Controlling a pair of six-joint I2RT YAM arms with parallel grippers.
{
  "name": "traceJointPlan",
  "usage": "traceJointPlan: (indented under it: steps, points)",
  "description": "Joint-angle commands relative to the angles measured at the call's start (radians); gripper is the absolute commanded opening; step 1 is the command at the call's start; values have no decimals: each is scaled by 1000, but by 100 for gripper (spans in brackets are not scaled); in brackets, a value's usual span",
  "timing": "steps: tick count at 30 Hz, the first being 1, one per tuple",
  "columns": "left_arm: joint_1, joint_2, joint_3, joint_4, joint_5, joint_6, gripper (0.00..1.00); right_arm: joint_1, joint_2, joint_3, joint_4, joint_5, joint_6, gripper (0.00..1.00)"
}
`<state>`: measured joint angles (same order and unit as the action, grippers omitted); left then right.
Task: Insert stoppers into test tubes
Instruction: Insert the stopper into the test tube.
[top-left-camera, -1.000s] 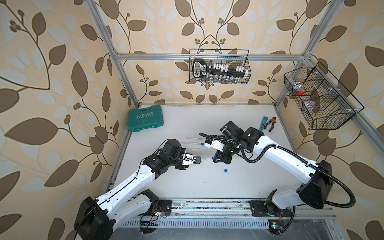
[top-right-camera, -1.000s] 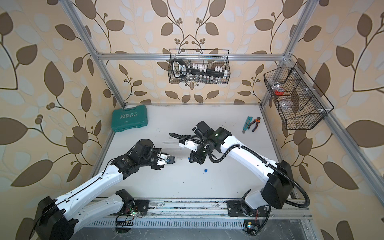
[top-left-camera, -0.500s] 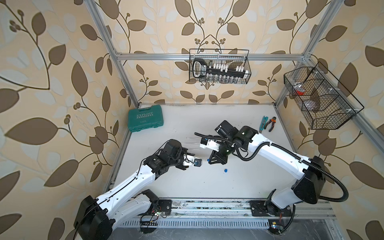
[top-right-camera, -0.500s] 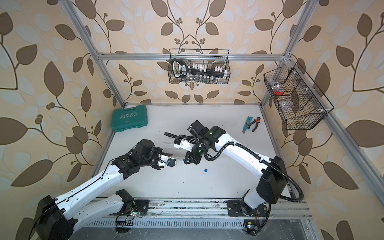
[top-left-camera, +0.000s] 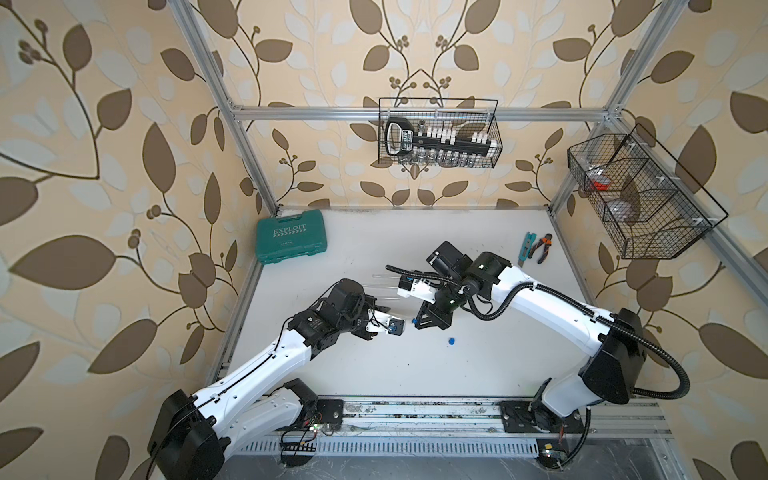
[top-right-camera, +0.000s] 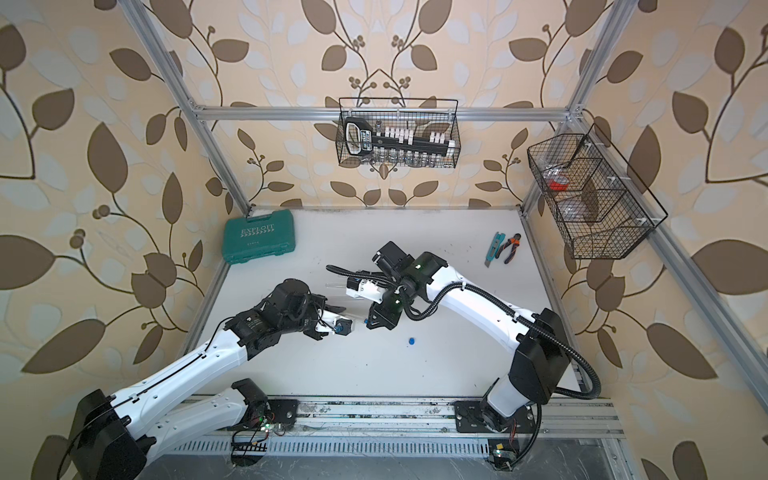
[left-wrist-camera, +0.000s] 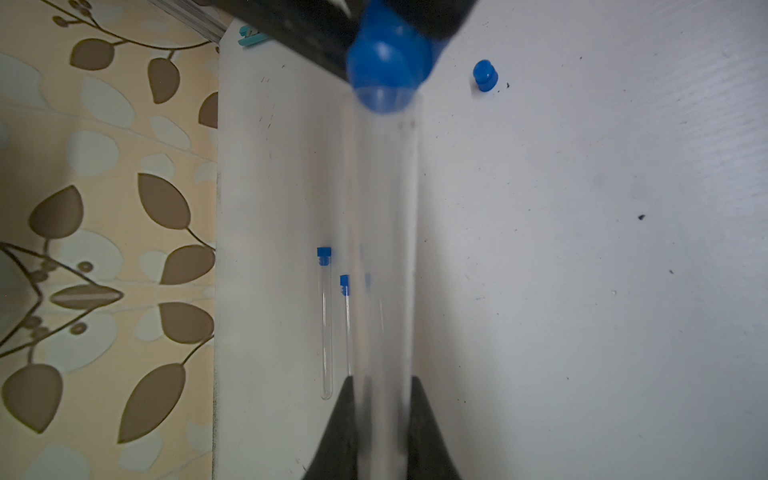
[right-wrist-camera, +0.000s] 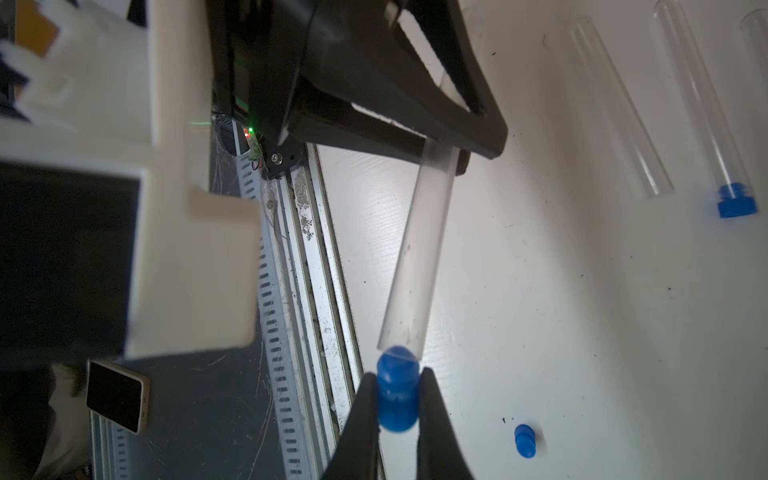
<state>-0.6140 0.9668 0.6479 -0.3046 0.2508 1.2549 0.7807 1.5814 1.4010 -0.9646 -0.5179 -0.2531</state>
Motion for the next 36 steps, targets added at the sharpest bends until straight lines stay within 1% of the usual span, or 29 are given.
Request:
traceJointPlan:
  steps: [1,5,8,12,17,21,26,29,32,36]
  points:
    - [-15,-4,6,24,17,16,0,10,28,37,-6,-17,-2,11]
    - [-34,-6,13,28,11,33,0,13,55,56,-31,-8,0,10]
    - [-61,-10,17,28,-19,73,0,13,85,89,-60,10,11,9]
    - [-97,-15,18,15,-68,151,0,14,140,170,-105,21,46,7]
    - [-121,-23,21,-9,-72,226,0,12,178,274,-91,4,105,3]
    - [-127,-34,21,-6,-16,222,0,10,183,308,10,-21,168,1]
    - [-138,-55,6,27,98,199,0,8,177,289,197,-59,251,2]
    - [-150,-54,7,20,135,195,0,7,180,286,254,-71,283,2]
    - [-155,-57,7,39,175,156,0,5,176,267,299,-71,310,1]
    - [-155,-57,12,86,241,60,0,3,153,211,390,-77,363,1]
